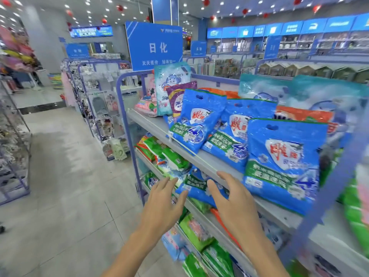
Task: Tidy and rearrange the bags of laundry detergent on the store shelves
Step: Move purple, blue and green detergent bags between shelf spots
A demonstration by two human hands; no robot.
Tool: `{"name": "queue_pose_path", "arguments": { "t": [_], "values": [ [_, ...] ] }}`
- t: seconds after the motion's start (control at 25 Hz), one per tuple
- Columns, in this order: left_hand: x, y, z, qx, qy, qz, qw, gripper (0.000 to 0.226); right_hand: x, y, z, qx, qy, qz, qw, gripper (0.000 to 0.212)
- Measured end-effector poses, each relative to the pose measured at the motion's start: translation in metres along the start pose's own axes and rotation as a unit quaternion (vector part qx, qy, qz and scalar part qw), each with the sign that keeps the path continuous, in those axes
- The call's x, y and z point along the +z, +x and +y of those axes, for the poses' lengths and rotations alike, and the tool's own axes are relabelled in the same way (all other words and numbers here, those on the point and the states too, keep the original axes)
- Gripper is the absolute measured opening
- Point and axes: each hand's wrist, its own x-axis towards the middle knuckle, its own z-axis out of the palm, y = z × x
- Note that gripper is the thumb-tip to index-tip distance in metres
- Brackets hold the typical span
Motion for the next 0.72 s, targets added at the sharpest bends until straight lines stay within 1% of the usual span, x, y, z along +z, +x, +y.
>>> {"name": "queue_pose_path", "arguments": {
  "t": [0.12,0.24,0.4,0.48,0.64,0.72],
  "values": [
    [-0.010,0.056,-0.024,-0.018,-0.002,0.006,1.000,0.061,0.030,0.054,-0.010,-0.004,-0.003,0.001,1.000,0.048],
    [-0.022,0.112,-0.039,-0.006,-0.023,0.010,1.000,0.062,0.052,0.096,-0.017,0.004,-0.013,0.003,1.000,0.048],
    [-0.032,0.197,-0.053,0.019,-0.062,0.015,0.998,0.059,0.079,0.149,-0.022,0.027,-0.025,0.035,0.999,0.047],
    [-0.036,0.240,-0.058,0.014,-0.086,0.009,0.996,0.060,0.091,0.175,-0.026,0.042,-0.045,0.052,0.997,0.048],
    [-0.030,0.332,-0.068,-0.013,-0.145,-0.023,0.989,0.061,0.115,0.223,-0.041,0.073,-0.069,0.123,0.987,0.046],
    [-0.024,0.366,-0.066,-0.035,-0.181,-0.054,0.981,0.054,0.122,0.237,-0.046,0.091,-0.081,0.170,0.978,0.046]
  ]
}}
